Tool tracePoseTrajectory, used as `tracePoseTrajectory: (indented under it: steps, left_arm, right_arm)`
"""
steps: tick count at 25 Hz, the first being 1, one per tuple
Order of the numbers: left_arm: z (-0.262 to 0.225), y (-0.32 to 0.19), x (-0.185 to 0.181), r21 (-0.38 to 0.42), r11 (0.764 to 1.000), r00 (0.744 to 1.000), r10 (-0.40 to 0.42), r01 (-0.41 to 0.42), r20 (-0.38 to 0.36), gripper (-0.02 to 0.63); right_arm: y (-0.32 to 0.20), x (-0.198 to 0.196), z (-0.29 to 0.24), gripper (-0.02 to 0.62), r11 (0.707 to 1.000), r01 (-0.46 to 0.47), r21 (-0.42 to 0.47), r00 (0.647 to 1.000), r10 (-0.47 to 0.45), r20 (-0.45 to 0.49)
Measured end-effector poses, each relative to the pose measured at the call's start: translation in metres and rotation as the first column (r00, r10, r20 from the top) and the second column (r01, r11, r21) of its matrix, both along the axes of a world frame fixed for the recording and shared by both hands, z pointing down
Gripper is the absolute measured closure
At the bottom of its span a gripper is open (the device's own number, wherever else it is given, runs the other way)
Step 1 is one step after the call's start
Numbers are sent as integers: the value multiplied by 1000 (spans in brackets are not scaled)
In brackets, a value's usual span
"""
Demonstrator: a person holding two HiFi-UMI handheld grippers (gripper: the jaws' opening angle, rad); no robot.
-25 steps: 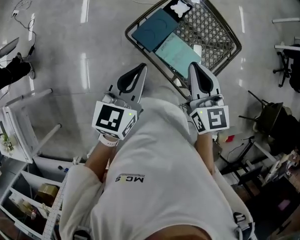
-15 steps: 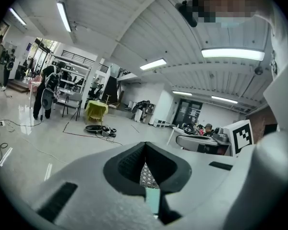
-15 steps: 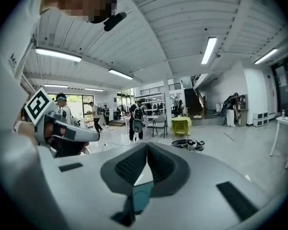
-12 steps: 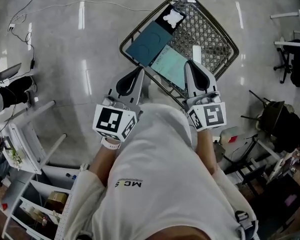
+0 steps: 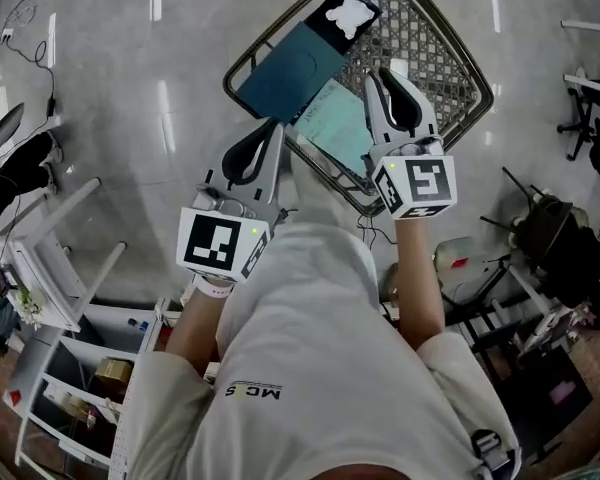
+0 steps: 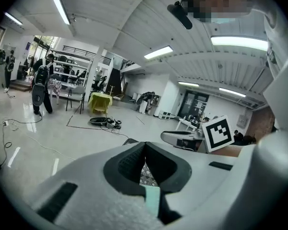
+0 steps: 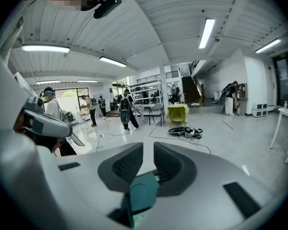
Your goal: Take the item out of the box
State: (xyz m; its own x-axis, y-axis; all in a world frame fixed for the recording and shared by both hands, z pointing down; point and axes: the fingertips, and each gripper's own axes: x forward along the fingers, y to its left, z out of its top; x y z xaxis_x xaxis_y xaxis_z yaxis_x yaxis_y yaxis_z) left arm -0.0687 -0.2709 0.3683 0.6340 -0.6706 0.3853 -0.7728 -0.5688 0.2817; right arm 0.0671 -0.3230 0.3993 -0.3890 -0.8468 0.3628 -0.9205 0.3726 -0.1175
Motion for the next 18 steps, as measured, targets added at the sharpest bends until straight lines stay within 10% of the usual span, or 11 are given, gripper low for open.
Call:
tracePoseTrajectory:
  steps: [18]
  left_arm:
    - [118,-52,9,-164,983,996,-78,85,52,581]
  right_arm:
    - [-136,21,241,500,923,58,-380,969,-144,-202]
